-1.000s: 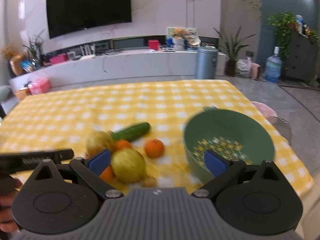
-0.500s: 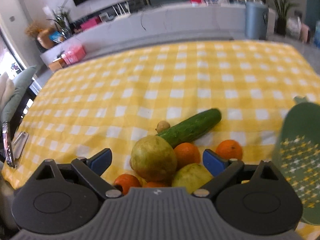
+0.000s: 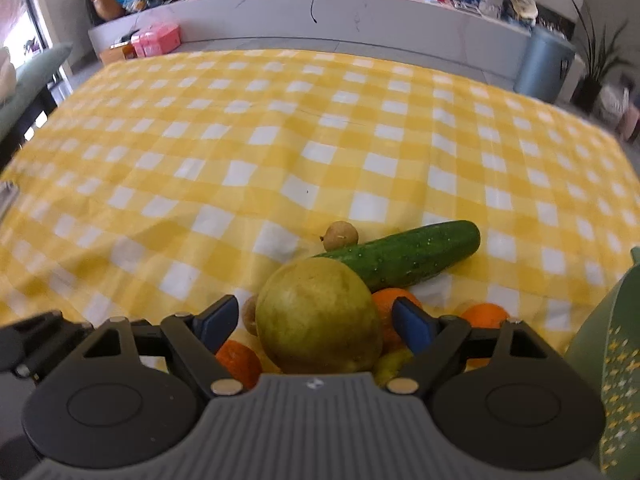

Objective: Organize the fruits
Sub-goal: 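Reach the right gripper to the large yellow-green pear and grasp it, then lift the pear with the right gripper and carry it over the green colander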

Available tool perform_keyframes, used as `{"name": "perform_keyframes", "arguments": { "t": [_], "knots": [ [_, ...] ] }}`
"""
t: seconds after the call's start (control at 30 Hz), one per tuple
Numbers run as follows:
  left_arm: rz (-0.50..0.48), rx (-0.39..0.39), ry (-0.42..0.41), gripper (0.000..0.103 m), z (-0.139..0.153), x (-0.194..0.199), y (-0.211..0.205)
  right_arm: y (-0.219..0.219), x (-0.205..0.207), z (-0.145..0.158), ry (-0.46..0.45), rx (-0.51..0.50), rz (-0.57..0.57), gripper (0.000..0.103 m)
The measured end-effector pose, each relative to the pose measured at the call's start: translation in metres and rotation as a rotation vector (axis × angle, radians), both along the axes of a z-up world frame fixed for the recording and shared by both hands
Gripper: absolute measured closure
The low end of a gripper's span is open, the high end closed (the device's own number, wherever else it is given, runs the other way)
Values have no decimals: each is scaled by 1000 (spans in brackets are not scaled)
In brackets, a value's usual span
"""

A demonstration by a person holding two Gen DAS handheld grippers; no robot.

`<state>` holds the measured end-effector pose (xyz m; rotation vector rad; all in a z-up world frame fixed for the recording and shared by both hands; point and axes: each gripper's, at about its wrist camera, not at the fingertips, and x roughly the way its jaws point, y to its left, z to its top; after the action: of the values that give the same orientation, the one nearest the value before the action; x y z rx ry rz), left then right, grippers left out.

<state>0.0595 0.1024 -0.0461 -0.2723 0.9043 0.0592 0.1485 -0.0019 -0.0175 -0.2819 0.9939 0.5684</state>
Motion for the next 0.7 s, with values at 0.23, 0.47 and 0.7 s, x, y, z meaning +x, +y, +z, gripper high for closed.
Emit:
{"name": "perform_keyframes", "arguments": {
  "t": [0.23,0.47,0.7],
  "knots": [
    [-1,7,-5,10,1,0,0,2,-13,-1,-87,-32,11,41],
    [3,3,-7,10,1,0,-2,-18,-9,5,-61,96,-65,41],
    [-35,38,-25,10,2,-1,-5,-48,-8,24,-61,319,-148,41]
  ]
}}
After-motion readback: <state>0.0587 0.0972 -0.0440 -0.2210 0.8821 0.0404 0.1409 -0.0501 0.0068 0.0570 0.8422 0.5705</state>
